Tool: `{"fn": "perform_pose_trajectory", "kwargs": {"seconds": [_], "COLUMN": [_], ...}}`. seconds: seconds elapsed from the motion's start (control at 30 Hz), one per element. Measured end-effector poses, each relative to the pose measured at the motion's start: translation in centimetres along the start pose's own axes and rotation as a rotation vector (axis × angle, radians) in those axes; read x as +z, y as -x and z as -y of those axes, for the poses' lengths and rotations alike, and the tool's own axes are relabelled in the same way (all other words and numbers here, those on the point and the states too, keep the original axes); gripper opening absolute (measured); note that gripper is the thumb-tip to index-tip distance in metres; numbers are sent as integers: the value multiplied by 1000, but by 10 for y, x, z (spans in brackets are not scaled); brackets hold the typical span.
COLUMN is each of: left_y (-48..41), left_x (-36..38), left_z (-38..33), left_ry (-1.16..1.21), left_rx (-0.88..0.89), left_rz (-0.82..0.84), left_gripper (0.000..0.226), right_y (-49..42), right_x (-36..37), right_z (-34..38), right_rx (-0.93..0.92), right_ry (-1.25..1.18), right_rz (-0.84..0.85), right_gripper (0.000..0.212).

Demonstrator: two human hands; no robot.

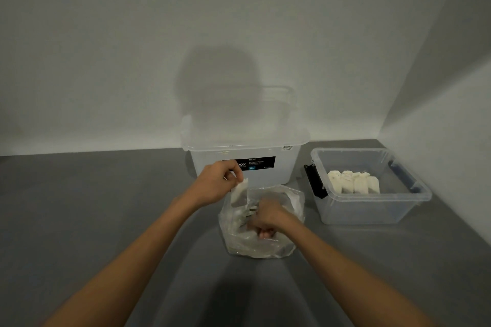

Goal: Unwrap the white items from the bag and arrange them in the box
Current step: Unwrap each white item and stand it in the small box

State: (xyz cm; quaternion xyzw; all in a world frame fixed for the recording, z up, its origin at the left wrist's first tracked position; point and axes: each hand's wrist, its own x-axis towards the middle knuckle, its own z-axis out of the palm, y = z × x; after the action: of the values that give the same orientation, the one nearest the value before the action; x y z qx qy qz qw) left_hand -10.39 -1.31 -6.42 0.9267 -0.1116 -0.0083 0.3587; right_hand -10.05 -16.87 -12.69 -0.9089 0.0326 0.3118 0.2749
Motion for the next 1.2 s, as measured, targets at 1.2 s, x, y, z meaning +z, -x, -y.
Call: {"fn": "perform_pose_trajectory", "kwargs": {"seconds": [1.2], "left_y": [-112], "left_x": [84], "left_z": [-188], "left_ry": [350], "left_rx": [81], "left_rz": [172], "left_gripper": [13], "right_y": [77], "right_x": [-279], "right_z": [-152], "right_rx": [-381], "right_ry": [74], "right_rz": [-623], "right_gripper": [12]}}
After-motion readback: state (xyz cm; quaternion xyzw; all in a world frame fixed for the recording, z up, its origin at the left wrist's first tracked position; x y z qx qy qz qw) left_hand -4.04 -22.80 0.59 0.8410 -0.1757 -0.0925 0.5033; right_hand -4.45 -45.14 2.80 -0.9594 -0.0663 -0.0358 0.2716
